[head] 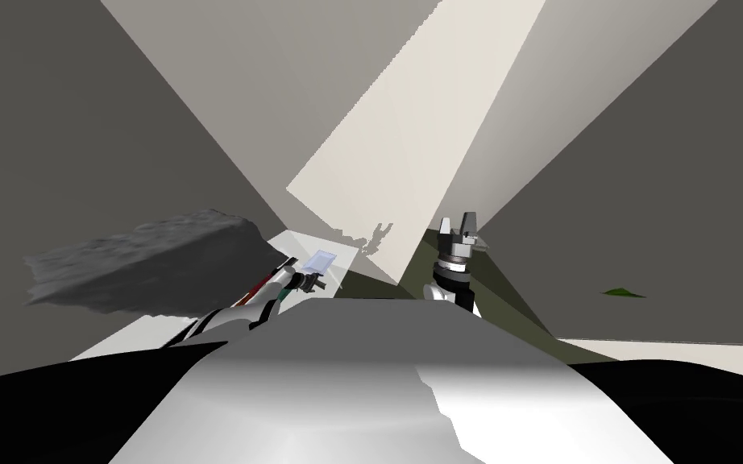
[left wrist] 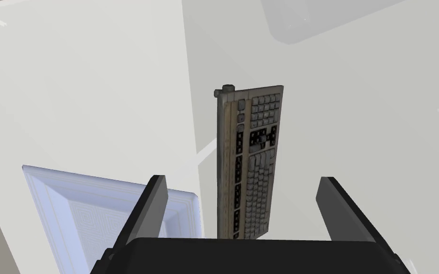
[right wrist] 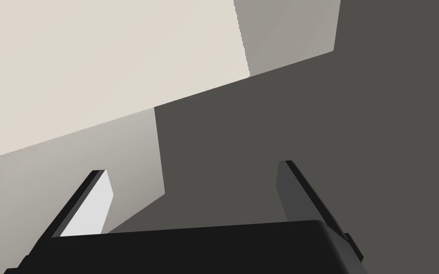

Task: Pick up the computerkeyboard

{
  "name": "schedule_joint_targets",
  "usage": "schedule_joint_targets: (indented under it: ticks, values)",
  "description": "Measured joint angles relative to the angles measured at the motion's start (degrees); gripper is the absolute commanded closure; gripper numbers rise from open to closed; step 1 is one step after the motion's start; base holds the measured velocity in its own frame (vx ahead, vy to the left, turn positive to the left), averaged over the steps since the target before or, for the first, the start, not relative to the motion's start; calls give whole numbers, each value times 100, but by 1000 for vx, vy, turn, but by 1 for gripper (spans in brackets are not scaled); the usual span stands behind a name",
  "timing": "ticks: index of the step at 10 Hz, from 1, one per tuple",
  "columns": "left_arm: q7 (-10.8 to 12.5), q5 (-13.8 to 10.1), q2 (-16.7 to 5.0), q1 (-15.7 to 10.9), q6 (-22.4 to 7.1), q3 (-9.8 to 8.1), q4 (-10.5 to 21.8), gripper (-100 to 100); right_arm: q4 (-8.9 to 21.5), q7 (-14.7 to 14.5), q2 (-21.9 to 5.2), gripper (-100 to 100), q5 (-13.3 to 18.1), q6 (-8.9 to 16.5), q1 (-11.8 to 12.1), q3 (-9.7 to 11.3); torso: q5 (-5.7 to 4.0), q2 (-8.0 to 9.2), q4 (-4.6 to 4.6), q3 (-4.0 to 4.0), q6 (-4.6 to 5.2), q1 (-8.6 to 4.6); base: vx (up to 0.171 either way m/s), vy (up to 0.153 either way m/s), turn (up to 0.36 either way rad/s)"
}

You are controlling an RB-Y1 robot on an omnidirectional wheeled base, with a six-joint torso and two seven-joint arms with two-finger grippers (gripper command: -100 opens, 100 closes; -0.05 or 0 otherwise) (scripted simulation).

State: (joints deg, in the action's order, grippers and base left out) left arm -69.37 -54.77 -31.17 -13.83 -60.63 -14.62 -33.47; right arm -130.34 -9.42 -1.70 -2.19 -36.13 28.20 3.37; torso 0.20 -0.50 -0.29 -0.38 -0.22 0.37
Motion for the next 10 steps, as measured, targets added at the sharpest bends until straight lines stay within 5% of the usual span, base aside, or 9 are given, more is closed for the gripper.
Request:
schedule_joint_targets:
  ticks: [5, 8, 10]
  values:
    - [174, 317, 315, 360, -156, -105, -655, -100, 0, 0, 0, 0, 0, 0, 0, 0, 0, -5, 0, -3, 3, 4, 25, 18, 34]
    - [192, 348, 328, 357, -185, -115, -891, -100, 0, 0, 0, 0, 0, 0, -1, 1, -1, 8, 2, 4, 3, -3, 14, 12, 38]
    - [426, 596, 559, 648, -343, -163, -1451, -100, 0, 0, 0, 0, 0, 0, 0, 0, 0, -7, -1, -4, 4, 4, 57, 30, 82]
